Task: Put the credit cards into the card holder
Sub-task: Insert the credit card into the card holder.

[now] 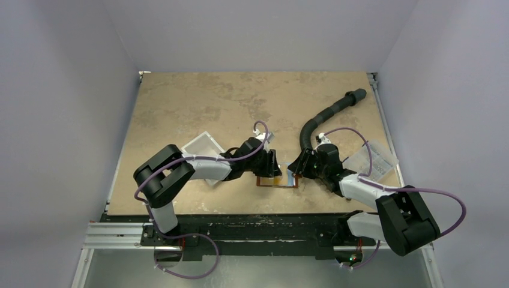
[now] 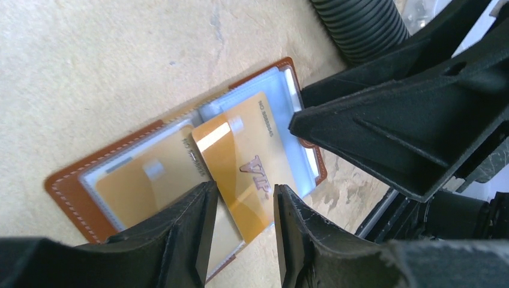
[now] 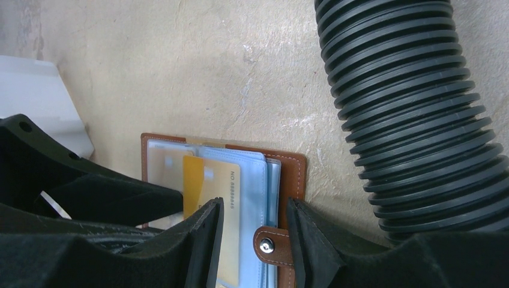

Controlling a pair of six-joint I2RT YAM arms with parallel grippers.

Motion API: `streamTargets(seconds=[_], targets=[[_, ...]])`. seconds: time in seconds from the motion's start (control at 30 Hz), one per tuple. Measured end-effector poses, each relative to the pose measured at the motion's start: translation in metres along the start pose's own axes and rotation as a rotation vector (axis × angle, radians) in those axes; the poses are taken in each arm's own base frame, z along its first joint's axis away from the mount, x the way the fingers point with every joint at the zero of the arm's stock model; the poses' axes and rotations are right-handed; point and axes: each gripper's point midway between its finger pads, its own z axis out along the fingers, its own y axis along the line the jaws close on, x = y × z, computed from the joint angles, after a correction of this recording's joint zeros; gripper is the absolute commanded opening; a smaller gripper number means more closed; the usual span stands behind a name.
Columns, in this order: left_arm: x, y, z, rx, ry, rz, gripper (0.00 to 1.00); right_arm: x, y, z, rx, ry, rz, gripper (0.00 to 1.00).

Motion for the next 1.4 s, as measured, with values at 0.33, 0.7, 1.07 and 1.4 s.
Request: streamTargets(seconds=[0.33,0.7,1.07,1.4], targets=[[0.014,-0.02,0.008,0.079,0.038,-0.029,0.41,0.006,0.008,0.001,-0.038,0.01,0.018,0.49],[0.015,-0.02,0.009,0.058,0.065,0.017,0.43,0.007,0.009,0.001,-0.04,0.013,0.023,0.49],[0.012,-0.026,0.019,0.069,0.082,0.029,0.42,0.007,0.009,0.001,-0.041,0.009,0.022,0.5],[-0.004,-0.031,-0.005,0.019,0.023,0.12,0.53,0.011,0.005,-0.007,-0.006,0.024,-0.011,0.55]])
